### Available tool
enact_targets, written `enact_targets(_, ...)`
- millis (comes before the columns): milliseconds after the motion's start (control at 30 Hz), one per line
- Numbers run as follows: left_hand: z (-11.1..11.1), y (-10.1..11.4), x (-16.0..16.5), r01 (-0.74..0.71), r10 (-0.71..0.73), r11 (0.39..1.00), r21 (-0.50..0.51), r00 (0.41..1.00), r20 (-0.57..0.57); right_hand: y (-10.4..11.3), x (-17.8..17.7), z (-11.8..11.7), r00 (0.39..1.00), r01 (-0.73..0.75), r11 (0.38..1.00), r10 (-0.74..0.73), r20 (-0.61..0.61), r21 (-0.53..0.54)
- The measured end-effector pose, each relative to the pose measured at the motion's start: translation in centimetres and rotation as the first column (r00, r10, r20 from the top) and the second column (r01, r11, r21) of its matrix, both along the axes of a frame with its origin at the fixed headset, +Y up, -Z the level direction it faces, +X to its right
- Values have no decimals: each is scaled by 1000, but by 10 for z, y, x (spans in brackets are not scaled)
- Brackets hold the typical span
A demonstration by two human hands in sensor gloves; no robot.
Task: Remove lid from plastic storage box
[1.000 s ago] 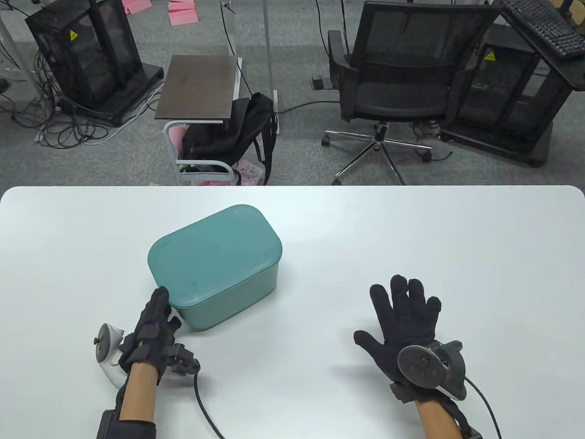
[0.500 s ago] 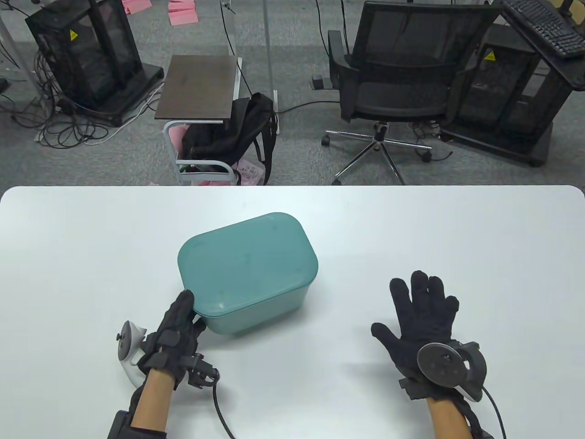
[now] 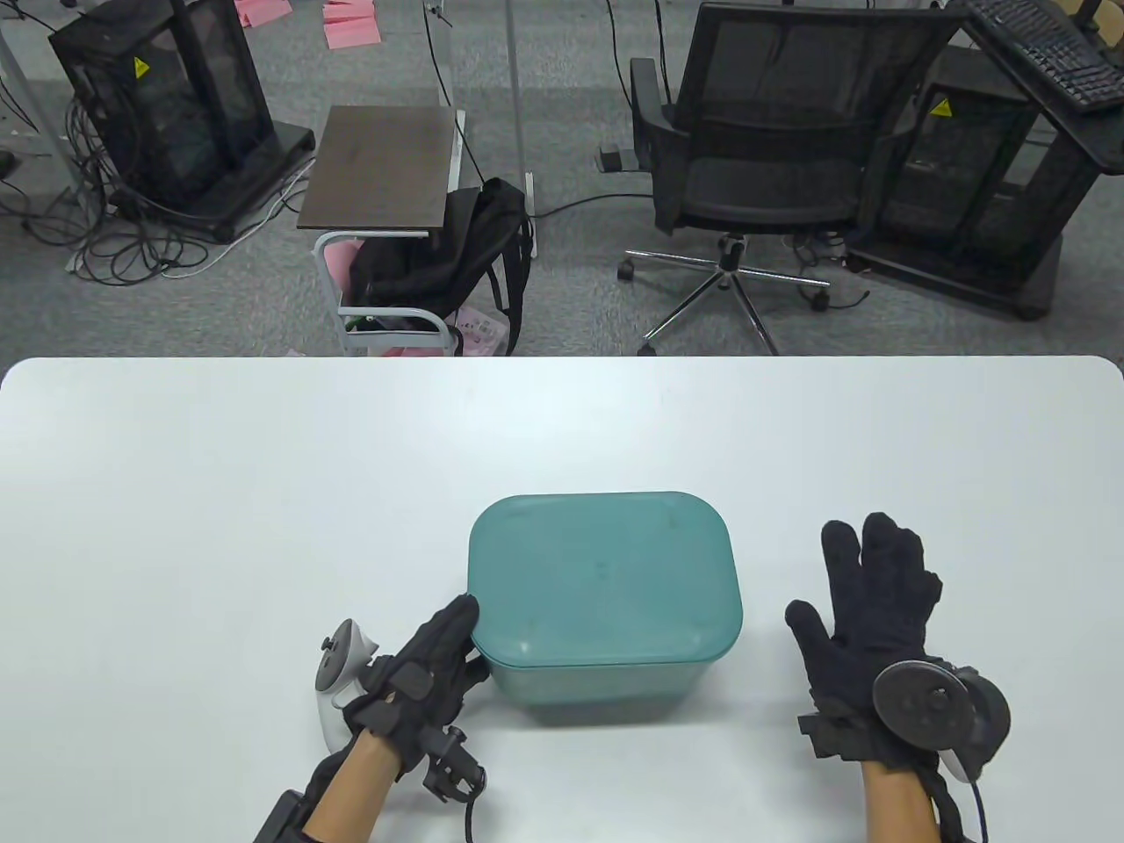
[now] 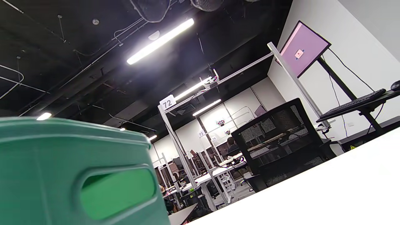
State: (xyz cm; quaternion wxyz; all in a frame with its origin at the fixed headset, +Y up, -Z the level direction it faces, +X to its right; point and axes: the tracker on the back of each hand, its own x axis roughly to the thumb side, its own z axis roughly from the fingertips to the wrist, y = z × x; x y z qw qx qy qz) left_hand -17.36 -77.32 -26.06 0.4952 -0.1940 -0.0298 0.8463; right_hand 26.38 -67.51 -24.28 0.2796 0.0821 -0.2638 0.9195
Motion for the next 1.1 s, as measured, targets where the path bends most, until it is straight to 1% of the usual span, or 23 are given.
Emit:
enact_targets(167,4,-6,14,23,-23,1000,-10,999,48,0,1,0,1000,8,1000,-8,2,3)
enact_targets(267,5,-9,19,23,-23,1000,-7,998,53,0,1,0,1000,12,1000,-12,1,2)
enact_targets(567,7,-15,20,30,-30,1000,-8,998,62,-1,-1,0,1000,0,1000,0,-5,-9)
enact_targets(833,8,-19,20,22,-19,999,-27,994,108,-2,-3,0,1000,-6,1000,6,-4,-25)
enact_targets(967,7,-24,19,-23,27,999,-38,995,91,4,-12,3,1000,-23,999,22,-22,-26)
enact_targets(1100,6,-28,18,-47,51,997,-63,997,61,20,-44,8,994,-57,998,54,-97,-36)
